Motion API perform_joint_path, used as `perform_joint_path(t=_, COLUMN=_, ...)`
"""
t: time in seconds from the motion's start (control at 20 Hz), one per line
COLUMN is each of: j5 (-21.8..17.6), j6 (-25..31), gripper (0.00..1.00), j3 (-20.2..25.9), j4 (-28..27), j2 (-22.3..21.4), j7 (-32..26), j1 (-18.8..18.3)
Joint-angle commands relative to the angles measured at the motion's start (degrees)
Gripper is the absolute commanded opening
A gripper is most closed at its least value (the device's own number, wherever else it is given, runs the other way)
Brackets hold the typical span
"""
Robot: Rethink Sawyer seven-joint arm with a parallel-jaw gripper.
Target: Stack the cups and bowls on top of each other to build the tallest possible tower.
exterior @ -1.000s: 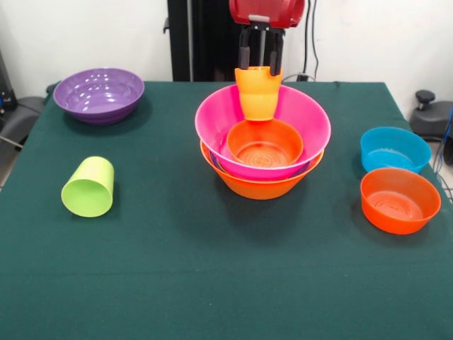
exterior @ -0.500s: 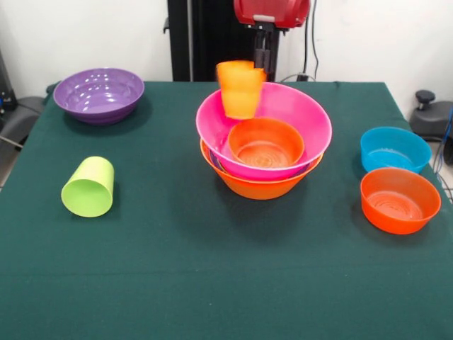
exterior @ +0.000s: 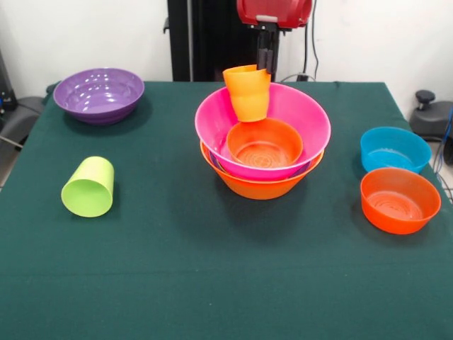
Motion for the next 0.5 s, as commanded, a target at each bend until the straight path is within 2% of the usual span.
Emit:
perform_joint_path(t=0.05, j5=0.72, j6=3.05, gripper=0.0, j3=2.52, j4=-0.65, j2=3.96, j7=7.68, j1=0.97)
perform_joint_path(t=0.15, j5=0.94, j6=4.1, gripper=0.0, j3=2.36, j4=-0.87, j2=3.47, j7=7.47, j1=1.16)
perform_joint_path(t=0.35, j5=2.85, j6=16.84, gripper=0.0, j3=0.25, j4=-4.49, j2=-2.19, j7=6.06, j1=3.09)
perform_joint_path(t=0.4, j5=2.9, j6=20.1, gripper=0.0, j3=-0.2, j4=-6.74, j2=-2.41, j7=5.64, j1=3.19)
perform_joint_path(t=0.5, j5=2.96, j6=22.21, gripper=0.0, j3=-0.42, j4=-10.2, j2=-0.64, j7=5.63, j1=3.5)
